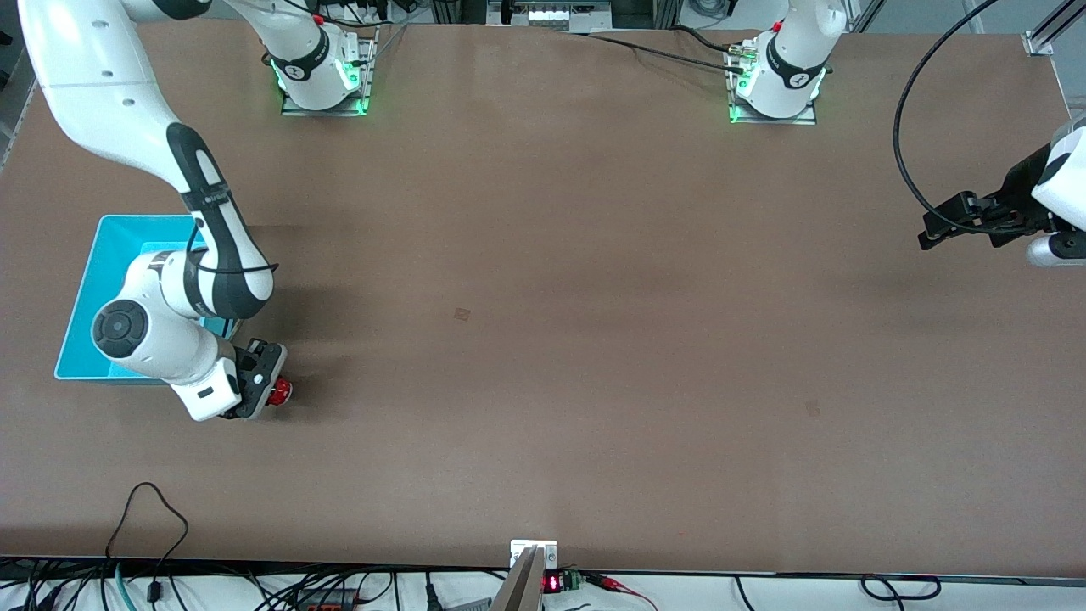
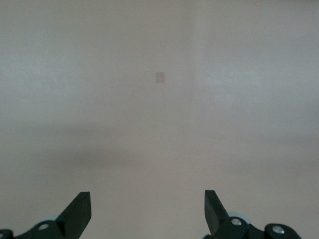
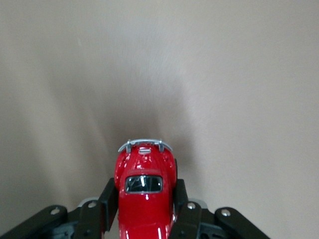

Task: Wind red beetle toy and store in blue box
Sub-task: 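Lower the right gripper to the car while the left gripper withdraws, then grasp the car with the right gripper and lift it over the box, then lower the held car into the cyan box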

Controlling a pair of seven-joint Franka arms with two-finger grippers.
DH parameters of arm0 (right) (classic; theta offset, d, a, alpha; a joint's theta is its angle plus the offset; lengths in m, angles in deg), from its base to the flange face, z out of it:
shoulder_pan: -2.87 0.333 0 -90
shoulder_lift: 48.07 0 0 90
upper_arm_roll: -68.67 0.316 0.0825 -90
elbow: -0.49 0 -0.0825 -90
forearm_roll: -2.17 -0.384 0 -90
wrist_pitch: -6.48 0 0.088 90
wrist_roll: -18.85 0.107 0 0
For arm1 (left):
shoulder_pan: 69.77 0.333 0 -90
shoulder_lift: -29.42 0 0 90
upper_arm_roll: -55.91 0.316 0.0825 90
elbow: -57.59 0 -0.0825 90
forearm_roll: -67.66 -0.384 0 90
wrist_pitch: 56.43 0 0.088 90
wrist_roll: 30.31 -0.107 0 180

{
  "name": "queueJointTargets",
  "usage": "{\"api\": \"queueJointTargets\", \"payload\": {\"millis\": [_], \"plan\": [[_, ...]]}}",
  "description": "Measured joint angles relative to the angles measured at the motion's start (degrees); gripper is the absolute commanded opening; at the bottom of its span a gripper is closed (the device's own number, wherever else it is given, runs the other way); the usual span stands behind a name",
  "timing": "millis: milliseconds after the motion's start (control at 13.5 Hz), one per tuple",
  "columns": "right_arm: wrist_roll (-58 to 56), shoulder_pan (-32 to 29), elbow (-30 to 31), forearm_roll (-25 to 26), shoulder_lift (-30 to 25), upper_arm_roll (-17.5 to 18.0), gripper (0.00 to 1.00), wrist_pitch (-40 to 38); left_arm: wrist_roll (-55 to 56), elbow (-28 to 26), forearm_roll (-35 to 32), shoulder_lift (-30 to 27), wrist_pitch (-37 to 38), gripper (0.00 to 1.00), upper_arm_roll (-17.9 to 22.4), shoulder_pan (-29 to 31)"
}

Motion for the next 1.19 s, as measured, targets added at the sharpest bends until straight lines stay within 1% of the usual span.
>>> {"api": "queueJointTargets", "payload": {"millis": [296, 370, 444, 593, 815, 963, 1037, 1111, 1185], "plan": [[11.71, 0.46, -0.01, 0.04, -8.62, -0.45, 0.0, -12.53, 0.0, 0.0, 0.0, -0.02, 0.0, 1.0, 0.0, 0.0], [14.6, 0.45, 0.37, 0.1, -10.53, -1.38, 0.0, -15.55, -0.05, 0.0, 0.0, -0.03, 0.0, 1.0, 0.0, -0.03], [16.87, 0.41, 1.44, 0.11, -12.37, -3.09, 0.0, -17.22, -0.14, 0.0, 0.0, -0.04, 0.01, 1.0, -0.05, -0.1], [22.18, 0.16, 5.07, 0.09, -15.7, -7.48, 0.0, -18.0, -0.44, 0.0, 0.0, -0.08, 0.81, 1.0, -0.46, -0.3], [35.33, -0.28, 14.16, 0.09, -21.68, -14.62, 0.0, -18.13, -0.47, 0.0, 0.0, -0.19, 1.62, 1.0, -1.03, -0.41], [41.68, -0.53, 18.03, -0.05, -23.91, -18.32, 0.0, -17.99, -0.51, 0.02, 0.0, -0.23, 1.62, 1.0, -1.03, -0.4], [44.75, -0.67, 19.56, -0.35, -24.28, -19.89, 0.0, -17.15, -0.53, 0.03, 0.0, -0.27, 1.62, 1.0, -1.03, -0.4], [46.8, -0.82, 21.46, -0.9, -24.28, -21.0, 0.0, -14.41, -0.53, 0.04, 0.0, -0.38, 1.62, 1.0, -1.03, -0.39], [48.56, -0.92, 24.17, -1.17, -24.05, -21.69, 0.0, -9.69, -0.54, 0.04, 0.0, -0.58, 1.65, 1.0, -1.03, -0.38]]}}
